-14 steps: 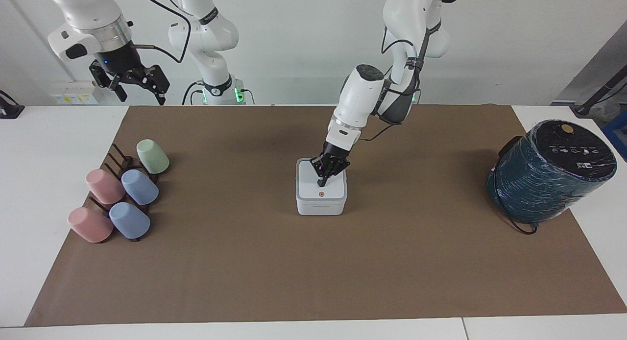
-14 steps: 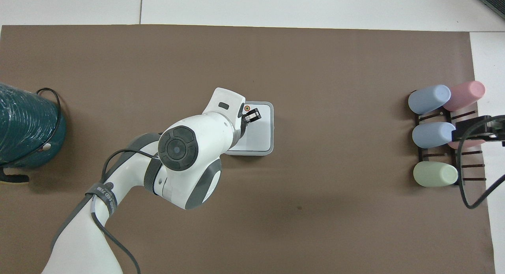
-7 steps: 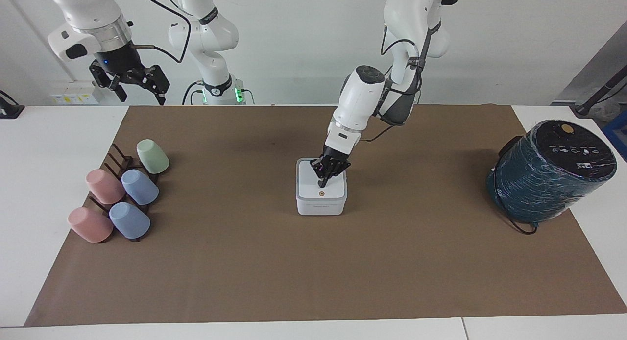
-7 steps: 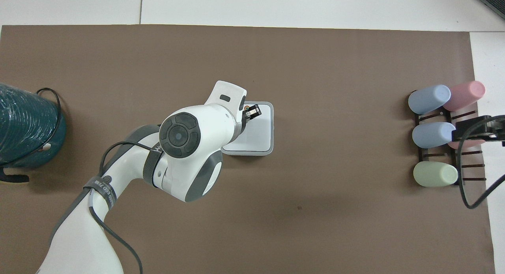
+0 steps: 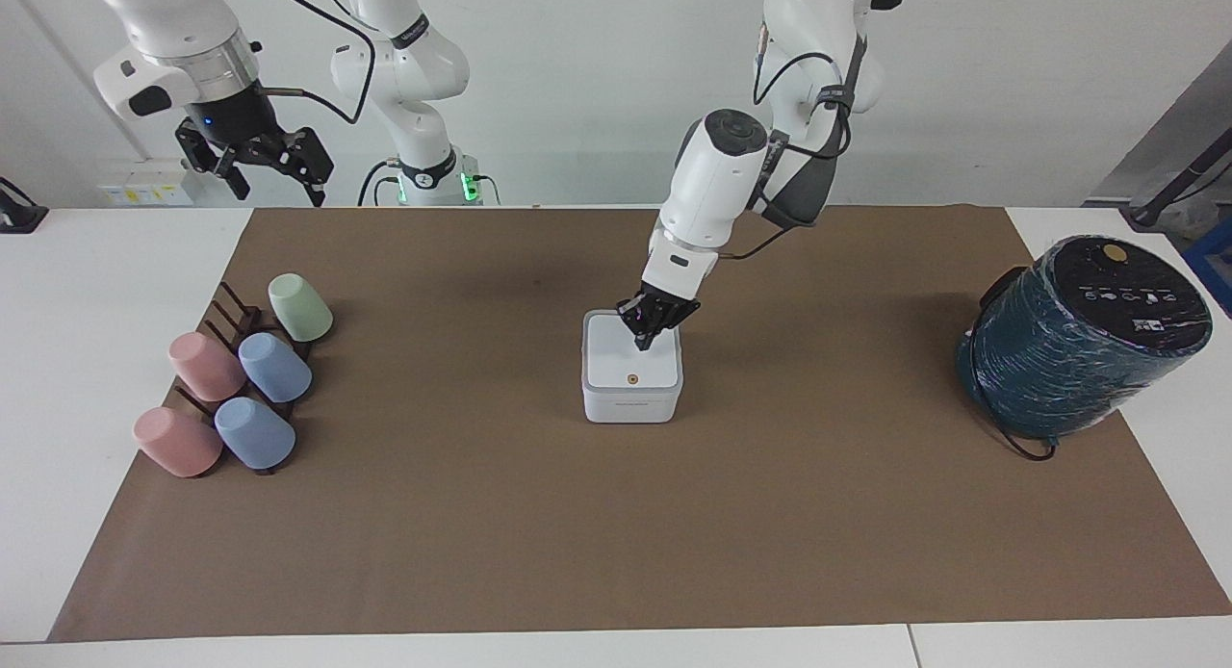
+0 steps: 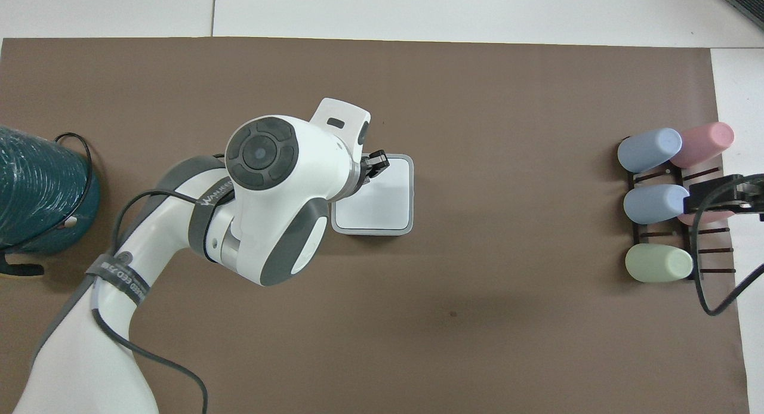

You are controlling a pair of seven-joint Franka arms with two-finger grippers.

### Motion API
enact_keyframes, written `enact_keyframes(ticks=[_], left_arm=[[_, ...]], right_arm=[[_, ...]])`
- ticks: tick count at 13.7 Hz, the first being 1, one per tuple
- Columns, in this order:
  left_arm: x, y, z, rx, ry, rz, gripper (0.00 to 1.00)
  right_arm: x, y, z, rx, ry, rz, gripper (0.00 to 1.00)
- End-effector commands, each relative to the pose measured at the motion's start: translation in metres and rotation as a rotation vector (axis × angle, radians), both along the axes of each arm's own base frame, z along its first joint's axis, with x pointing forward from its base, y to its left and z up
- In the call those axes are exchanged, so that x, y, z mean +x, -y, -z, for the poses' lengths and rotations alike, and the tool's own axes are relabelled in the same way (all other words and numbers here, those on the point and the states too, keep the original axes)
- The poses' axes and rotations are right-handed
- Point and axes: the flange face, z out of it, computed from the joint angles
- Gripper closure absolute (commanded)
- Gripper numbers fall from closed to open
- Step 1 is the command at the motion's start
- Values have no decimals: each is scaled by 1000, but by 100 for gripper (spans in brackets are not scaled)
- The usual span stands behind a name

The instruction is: Close trash can lid

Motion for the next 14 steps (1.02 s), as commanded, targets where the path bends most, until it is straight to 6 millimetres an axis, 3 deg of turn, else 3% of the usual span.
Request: enact_keyframes(ticks=[1,3,7,9,12,14], left_arm=[[11,-32,-37,49,-58,-1,100],[16,-68,-61,73,-76,39,100],[17,-176,-108,104,-83,187,100],[15,-219,-123,115,-79,251,100],[11,-255,-131,168,-92,309,92],[3,-261,-139,252,-93,353,70]], right_arm=[[-7,0,-2,23,-4,-21,0],[-7,0,-2,23,-6,-21,0],[-7,0,-2,23,-4,-21,0],[-7,0,-2,23,-4,-21,0],[-7,0,-2,23,-4,-21,0],[-7,0,-2,23,-4,-21,0]])
